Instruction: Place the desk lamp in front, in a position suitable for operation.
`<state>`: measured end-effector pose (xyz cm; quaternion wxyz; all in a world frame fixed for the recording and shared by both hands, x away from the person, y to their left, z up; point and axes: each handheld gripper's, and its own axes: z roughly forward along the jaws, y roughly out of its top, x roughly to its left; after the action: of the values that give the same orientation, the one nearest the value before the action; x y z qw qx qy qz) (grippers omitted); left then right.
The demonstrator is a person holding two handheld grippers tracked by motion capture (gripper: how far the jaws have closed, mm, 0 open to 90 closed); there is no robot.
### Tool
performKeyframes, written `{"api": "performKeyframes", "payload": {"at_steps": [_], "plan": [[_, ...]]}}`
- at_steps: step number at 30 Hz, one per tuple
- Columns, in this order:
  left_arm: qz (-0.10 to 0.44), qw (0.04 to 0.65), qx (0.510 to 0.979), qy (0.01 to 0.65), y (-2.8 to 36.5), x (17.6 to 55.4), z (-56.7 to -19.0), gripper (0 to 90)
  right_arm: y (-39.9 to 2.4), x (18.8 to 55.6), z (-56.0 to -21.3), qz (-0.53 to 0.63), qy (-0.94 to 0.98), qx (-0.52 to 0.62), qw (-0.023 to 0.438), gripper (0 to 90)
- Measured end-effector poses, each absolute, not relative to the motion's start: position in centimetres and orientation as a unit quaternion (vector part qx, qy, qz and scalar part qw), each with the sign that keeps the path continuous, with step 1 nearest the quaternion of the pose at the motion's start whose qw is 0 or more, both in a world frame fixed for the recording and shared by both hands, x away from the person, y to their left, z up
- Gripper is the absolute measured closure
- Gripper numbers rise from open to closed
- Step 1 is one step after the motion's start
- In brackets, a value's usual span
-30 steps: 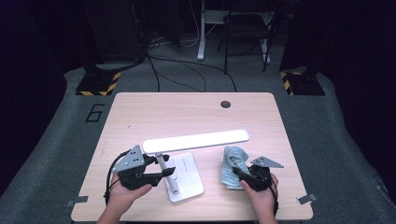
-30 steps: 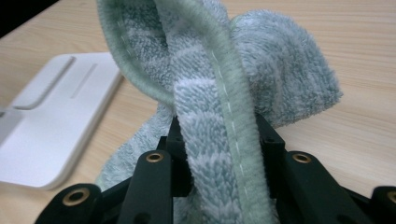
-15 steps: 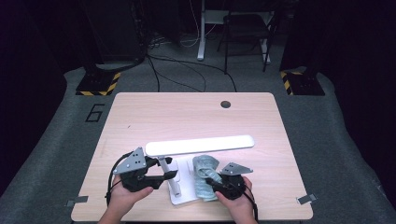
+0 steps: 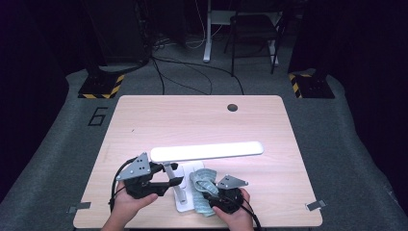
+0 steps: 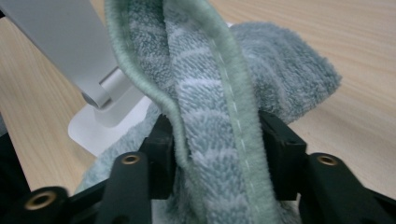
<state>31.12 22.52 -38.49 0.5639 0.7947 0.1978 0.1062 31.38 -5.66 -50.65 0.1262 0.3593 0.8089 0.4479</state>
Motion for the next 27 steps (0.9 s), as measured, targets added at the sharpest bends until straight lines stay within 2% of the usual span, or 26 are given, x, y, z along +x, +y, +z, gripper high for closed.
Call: {"api": "performKeyframes", "payload": {"at_steps": [5, 10, 14, 27], "plan": [[0.102, 0.566, 0.795, 0.191, 22.5, 31.1, -38.5, 51.9, -5.0, 31.0, -50.6, 0.451, 0.812, 0.336, 0.154, 44.4], [0.104, 0.567, 0.795, 0.189, 22.5, 31.1, -38.6, 52.0, -4.2, 30.3, -51.2, 0.424, 0.830, 0.319, 0.173, 58.3], [0.103, 0.571, 0.791, 0.192, 22.5, 31.1, -38.7, 51.9, -4.0, 30.1, -51.3, 0.418, 0.835, 0.307, 0.186, 60.5], [0.105, 0.570, 0.793, 0.191, 22.5, 31.1, -38.7, 52.0, -3.7, 32.7, -51.2, 0.413, 0.839, 0.316, 0.163, 62.8]]}}
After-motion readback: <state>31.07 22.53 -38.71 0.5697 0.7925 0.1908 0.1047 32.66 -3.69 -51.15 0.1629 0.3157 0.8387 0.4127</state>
